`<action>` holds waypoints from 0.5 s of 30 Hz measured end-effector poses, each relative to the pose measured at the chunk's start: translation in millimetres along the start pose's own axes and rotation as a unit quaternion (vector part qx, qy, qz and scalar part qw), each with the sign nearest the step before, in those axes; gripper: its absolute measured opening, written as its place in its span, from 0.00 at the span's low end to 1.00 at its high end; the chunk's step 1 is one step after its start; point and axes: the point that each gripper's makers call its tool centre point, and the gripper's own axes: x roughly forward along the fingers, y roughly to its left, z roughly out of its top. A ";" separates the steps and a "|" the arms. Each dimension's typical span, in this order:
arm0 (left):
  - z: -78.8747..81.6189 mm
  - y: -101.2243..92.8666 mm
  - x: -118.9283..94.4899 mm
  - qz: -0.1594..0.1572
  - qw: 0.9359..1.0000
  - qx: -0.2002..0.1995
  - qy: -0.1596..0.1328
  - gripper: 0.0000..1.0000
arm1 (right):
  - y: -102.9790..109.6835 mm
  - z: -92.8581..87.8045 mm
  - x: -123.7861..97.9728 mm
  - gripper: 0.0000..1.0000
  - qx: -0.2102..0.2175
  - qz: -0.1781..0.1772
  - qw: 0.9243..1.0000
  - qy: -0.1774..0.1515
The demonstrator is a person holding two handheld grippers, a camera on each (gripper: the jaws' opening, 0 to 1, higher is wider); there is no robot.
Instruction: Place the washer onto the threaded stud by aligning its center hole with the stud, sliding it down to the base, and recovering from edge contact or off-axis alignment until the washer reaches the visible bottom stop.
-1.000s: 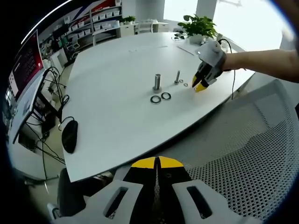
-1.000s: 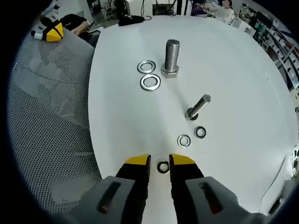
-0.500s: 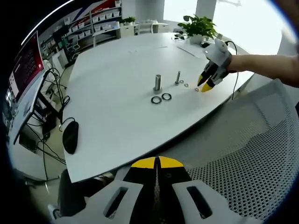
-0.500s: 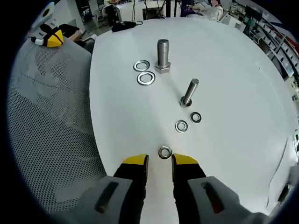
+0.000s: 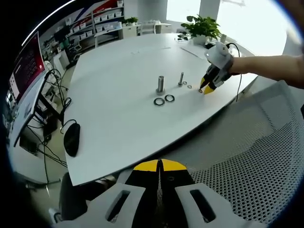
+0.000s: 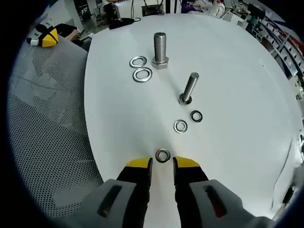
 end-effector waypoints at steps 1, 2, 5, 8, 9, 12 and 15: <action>0.0 0.0 0.0 0.000 1.000 0.000 0.000 0.00 | -0.8 0.4 0.6 0.20 -0.002 -0.001 1.000 0.001; 0.1 0.1 0.0 0.000 1.000 0.001 0.000 0.00 | -3.3 2.1 1.8 0.20 -0.012 -0.004 1.000 0.001; 0.2 0.4 0.0 0.001 1.000 0.001 0.000 0.00 | 6.8 4.1 0.0 0.16 -0.029 -0.002 1.000 -0.002; 0.2 0.7 0.1 0.001 1.000 0.002 0.000 0.00 | 4.0 3.2 1.0 0.16 -0.032 -0.009 0.999 0.001; 0.3 0.5 0.1 0.001 1.000 0.002 0.000 0.00 | 2.2 2.9 2.7 0.16 -0.025 -0.009 1.000 -0.001; 0.6 0.6 0.1 0.001 1.000 0.003 0.000 0.00 | 3.6 3.9 -0.3 0.16 -0.024 -0.010 1.000 -0.002; 0.3 0.6 0.2 0.001 1.000 0.003 0.000 0.00 | 2.6 4.2 1.4 0.15 -0.025 -0.011 1.000 -0.001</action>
